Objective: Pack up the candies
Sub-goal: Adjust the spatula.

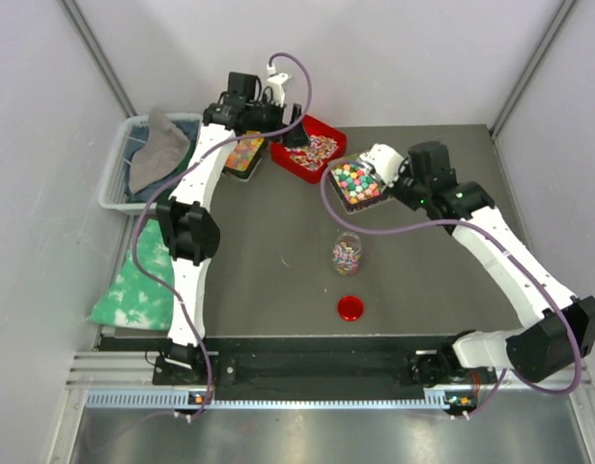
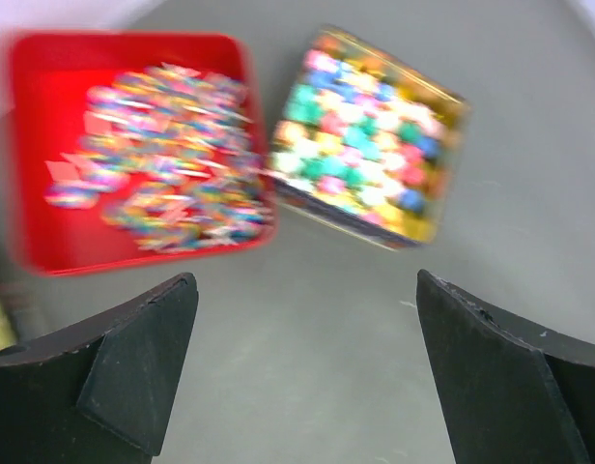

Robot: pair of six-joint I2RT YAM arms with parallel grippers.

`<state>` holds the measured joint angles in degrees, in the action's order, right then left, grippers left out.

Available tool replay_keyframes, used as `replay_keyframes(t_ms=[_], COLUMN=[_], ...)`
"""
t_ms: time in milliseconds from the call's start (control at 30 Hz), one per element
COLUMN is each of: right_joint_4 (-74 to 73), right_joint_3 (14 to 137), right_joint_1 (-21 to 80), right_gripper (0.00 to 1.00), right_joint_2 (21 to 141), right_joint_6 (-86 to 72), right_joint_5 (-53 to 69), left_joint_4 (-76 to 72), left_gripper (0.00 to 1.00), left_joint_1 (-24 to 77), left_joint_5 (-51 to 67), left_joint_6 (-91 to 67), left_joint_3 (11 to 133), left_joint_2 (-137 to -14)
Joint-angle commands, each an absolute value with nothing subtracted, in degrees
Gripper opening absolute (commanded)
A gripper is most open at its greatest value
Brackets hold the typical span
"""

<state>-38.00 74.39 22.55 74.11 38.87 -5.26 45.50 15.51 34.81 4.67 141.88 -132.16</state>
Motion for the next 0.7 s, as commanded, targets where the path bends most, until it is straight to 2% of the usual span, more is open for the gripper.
replay_keyframes(t_ms=[0,200,400,667], right_joint_4=[-35.3,-30.8,-29.8,-30.0], right_joint_3=[74.8,76.1,77.5,79.7], right_joint_1=[27.1,32.1,34.9,38.1], right_gripper=[0.0,0.0,0.0,0.0], right_joint_2=[73.9,76.8,78.9,80.8], right_joint_6=[43.9,48.7,51.2,51.7], right_joint_5=[-13.3,-22.7,-26.0,-26.9], left_joint_4=[46.0,41.5,29.1,18.5], left_gripper=[0.99,0.99,0.99,0.99], left_joint_1=[16.3,17.6,17.8,18.0], left_joint_5=[53.1,63.6,72.2,73.7], left_joint_6=[-3.1,-8.5,-21.5,-29.9], left_joint_3=[137.7,133.3,128.2,126.2], left_joint_2=[-131.5,-129.0,-127.1,-127.5])
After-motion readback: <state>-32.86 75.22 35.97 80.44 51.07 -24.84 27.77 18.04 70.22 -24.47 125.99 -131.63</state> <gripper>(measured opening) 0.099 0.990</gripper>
